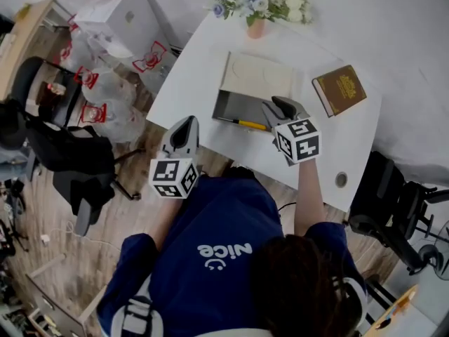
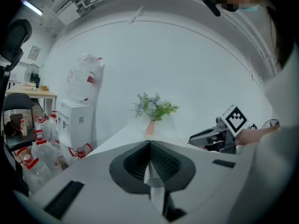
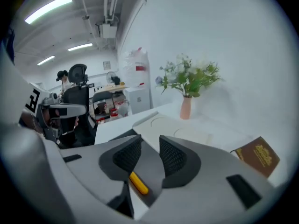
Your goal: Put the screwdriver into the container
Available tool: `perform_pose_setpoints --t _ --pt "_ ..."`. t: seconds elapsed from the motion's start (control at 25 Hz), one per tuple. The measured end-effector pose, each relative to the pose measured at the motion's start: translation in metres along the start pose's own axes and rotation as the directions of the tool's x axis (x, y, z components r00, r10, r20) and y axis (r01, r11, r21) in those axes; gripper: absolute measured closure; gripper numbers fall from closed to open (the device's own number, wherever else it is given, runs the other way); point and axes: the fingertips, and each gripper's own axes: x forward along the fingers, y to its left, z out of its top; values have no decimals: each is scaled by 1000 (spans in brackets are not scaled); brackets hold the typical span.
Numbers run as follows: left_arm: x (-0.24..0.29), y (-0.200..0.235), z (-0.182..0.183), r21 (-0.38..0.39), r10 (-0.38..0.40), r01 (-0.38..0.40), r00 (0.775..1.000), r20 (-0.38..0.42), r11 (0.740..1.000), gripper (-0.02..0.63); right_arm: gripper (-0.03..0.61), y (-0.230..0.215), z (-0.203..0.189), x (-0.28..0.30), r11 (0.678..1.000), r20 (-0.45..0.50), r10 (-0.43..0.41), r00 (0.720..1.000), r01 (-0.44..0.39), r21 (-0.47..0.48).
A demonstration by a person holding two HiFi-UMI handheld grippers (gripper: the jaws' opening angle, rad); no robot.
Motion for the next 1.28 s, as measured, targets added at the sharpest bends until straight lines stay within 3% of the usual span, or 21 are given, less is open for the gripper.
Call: perform_pose_setpoints --t 0.28,0.56,0.76,0.92,1.08,1.28 --pt "4 -19 30 39 -75 73 995 59 997 597 439 -5 18 -52 985 183 -154 971 137 105" --pt "6 -45 58 86 -159 151 982 101 985 598 439 -5 15 -104 939 292 -329 898 279 200" --pt "7 -57 61 113 -183 171 978 103 979 597 436 6 -11 -117 921 279 -370 886 310 237" --pt "11 -65 56 129 -205 194 975 84 973 597 440 7 -22 -131 887 281 -439 854 360 291" --pt "11 -69 55 134 -232 221 970 74 966 597 504 7 -20 -141 864 296 -486 822 402 303" --pt "12 -70 56 142 -247 235 966 74 962 597 555 9 -16 -144 852 301 -514 803 436 291"
